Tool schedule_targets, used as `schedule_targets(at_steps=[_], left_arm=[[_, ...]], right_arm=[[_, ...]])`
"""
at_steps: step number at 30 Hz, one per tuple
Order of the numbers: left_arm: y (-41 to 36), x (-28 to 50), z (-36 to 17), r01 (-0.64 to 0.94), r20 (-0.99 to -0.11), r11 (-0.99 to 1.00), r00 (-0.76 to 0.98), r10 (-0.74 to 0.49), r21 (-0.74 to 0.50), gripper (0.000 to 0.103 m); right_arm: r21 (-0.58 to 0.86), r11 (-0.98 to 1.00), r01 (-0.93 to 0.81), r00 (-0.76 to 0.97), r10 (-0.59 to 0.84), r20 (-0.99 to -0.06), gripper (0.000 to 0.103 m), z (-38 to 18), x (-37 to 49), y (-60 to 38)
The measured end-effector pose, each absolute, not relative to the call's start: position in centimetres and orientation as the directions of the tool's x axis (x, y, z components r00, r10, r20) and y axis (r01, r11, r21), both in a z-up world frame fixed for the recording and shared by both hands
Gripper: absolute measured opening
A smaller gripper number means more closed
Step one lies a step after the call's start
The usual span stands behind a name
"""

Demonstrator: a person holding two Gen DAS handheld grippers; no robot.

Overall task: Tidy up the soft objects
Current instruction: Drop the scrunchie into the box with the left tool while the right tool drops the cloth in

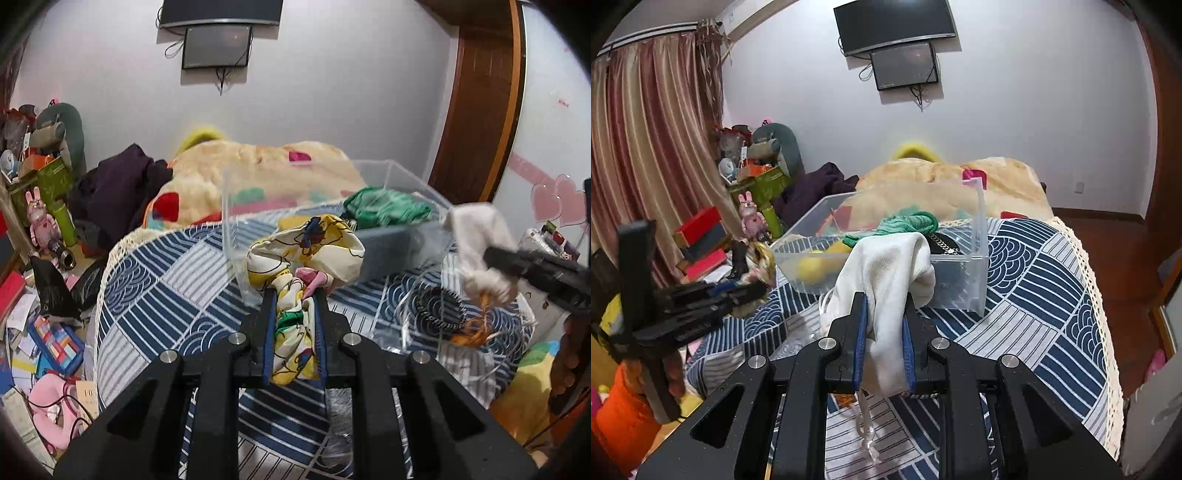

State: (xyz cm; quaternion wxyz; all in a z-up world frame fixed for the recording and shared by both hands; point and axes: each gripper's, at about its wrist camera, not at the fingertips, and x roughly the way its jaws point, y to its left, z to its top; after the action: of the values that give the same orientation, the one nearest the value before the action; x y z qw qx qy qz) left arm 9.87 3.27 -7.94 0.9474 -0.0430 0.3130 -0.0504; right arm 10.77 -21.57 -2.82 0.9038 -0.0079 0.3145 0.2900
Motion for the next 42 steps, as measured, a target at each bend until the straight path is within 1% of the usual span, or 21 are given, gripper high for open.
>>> schedule_targets(at_steps=[3, 5, 7, 11, 15, 19, 23, 25, 28, 33, 35, 36, 37, 38, 39, 40, 42], left_arm=[[3.0, 10.2, -7.2, 0.077, -0.573, 0.991, 0.81, -0.126, -0.109, 0.018], [2.7, 10.6, -6.9, 0.081, -0.565, 0.991, 0.815, -0.126, -0.105, 0.018], [2.4, 10.9, -6.4, 0.085, -0.555, 0.991, 0.822, -0.129, -0.105, 0.018], [2.3, 11.9, -5.2, 0.088, -0.53, 0.991, 0.838, -0.128, -0.101, 0.018], [2.3, 13.3, -4.1, 0.093, -0.507, 0.99, 0.852, -0.134, -0.105, 0.018], [2.3, 15.1, -3.6, 0.094, -0.505, 0.989, 0.851, -0.141, -0.117, 0.018], [2.1, 17.4, -4.1, 0.108, -0.53, 0.984, 0.831, -0.167, -0.14, 0.018], [1.9, 18.6, -4.6, 0.104, -0.549, 0.984, 0.818, -0.169, -0.147, 0.018], [1.4, 20.5, -6.0, 0.086, -0.588, 0.986, 0.794, -0.153, -0.14, 0.018], [0.1, 22.7, -8.1, 0.106, -0.647, 0.987, 0.746, -0.162, -0.125, 0.018], [-0.2, 22.9, -8.5, 0.101, -0.653, 0.99, 0.744, -0.143, -0.102, 0.018], [-0.2, 23.0, -8.5, 0.096, -0.652, 0.991, 0.746, -0.137, -0.098, 0.019], [-0.1, 23.0, -8.5, 0.092, -0.656, 0.991, 0.743, -0.134, -0.097, 0.024], [0.0, 23.0, -8.5, 0.091, -0.658, 0.991, 0.74, -0.136, -0.102, 0.027], [0.1, 22.9, -8.5, 0.089, -0.661, 0.99, 0.737, -0.137, -0.106, 0.035], [0.2, 22.9, -8.5, 0.087, -0.665, 0.991, 0.735, -0.136, -0.106, 0.041], [0.4, 22.5, -8.3, 0.082, -0.664, 0.992, 0.737, -0.128, -0.1, 0.044]], right_arm=[[0.17, 0.839, -0.518, 0.626, 0.506, -0.593, 0.015, -3.4, 11.4, -21.6], [0.175, 0.84, -0.514, 0.631, 0.508, -0.586, 0.015, -3.3, 11.7, -21.8], [0.177, 0.837, -0.518, 0.639, 0.517, -0.57, 0.015, -2.5, 11.5, -22.2], [0.159, 0.842, -0.516, 0.688, 0.517, -0.508, 0.015, -0.2, 11.7, -22.4], [0.14, 0.859, -0.492, 0.738, 0.497, -0.456, 0.015, 1.8, 13.1, -22.4], [0.113, 0.875, -0.471, 0.766, 0.469, -0.439, 0.016, 2.6, 14.8, -21.6], [0.067, 0.887, -0.457, 0.767, 0.431, -0.475, 0.015, 2.0, 16.9, -20.1], [0.055, 0.887, -0.458, 0.749, 0.419, -0.514, 0.015, 0.9, 18.0, -19.3], [0.068, 0.884, -0.462, 0.708, 0.413, -0.573, 0.016, -0.9, 19.3, -18.7], [0.059, 0.885, -0.461, 0.678, 0.394, -0.621, 0.015, -2.6, 19.6, -18.1], [0.047, 0.887, -0.459, 0.676, 0.382, -0.63, 0.016, -2.8, 19.6, -18.1], [0.041, 0.889, -0.455, 0.677, 0.375, -0.633, 0.017, -2.8, 19.5, -18.1], [0.032, 0.896, -0.443, 0.686, 0.362, -0.632, 0.017, -2.8, 19.2, -18.2], [0.027, 0.897, -0.44, 0.691, 0.358, -0.629, 0.019, -2.7, 19.2, -18.3], [0.022, 0.899, -0.437, 0.695, 0.353, -0.627, 0.023, -2.6, 19.2, -18.4], [0.011, 0.902, -0.433, 0.701, 0.344, -0.624, 0.026, -2.3, 19.1, -18.4], [0.001, 0.9, -0.437, 0.708, 0.344, -0.617, 0.042, -1.9, 18.8, -18.5]])
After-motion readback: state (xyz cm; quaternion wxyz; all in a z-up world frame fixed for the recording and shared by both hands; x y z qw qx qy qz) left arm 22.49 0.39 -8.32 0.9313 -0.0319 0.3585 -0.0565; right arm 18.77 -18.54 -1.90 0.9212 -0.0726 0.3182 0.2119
